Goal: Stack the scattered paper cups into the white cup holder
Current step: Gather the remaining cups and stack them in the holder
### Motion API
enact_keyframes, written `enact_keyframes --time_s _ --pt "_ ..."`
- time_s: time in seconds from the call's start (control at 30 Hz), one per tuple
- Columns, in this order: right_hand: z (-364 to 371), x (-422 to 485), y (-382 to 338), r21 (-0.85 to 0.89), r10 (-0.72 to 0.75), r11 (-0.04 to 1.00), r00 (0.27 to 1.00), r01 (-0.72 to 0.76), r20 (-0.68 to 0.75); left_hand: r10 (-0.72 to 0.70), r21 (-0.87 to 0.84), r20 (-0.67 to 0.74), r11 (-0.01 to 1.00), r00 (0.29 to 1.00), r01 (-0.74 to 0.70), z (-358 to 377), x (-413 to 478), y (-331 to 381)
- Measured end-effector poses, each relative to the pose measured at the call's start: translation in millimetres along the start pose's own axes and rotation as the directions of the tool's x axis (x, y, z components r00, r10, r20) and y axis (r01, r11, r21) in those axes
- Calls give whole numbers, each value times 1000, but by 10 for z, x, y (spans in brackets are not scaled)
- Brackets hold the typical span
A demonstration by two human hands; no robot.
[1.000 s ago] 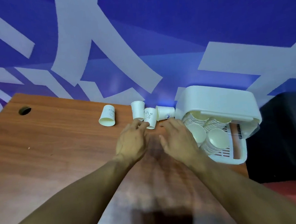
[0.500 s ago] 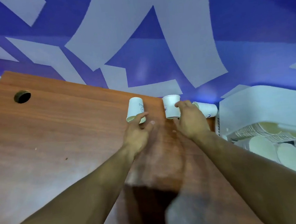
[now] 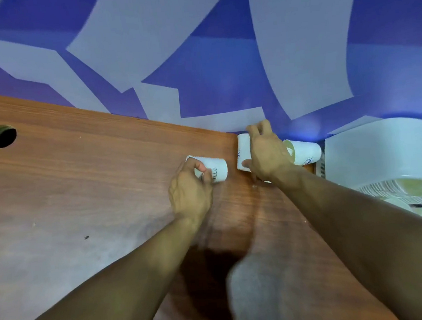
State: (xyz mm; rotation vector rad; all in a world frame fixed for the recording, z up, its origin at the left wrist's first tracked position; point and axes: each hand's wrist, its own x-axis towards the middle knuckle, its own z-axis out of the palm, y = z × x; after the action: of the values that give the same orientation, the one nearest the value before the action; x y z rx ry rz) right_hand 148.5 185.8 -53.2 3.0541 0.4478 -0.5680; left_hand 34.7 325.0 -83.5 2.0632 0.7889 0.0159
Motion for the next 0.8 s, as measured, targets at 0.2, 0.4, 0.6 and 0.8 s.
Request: enact_keyframes --time_s 0.2,0.4,0.6,0.8 --pt "-106 -230 -131 -45 -68 997 998 67 -13 153 65 -1 986 988 -153 -101 -67 38" --pt "-304 -745 -108 -181 -182 972 965 148 -189 227 57 40 972 973 -229 -272 -287 206" --pt "-617 -1472 93 -71 -218 976 912 207 -349 394 50 52 917 918 -396 -400 -711 477" --pt "-754 -2109 479 -30 -210 974 837 226 -505 638 211 57 744 768 -634 -519 -1253 970"
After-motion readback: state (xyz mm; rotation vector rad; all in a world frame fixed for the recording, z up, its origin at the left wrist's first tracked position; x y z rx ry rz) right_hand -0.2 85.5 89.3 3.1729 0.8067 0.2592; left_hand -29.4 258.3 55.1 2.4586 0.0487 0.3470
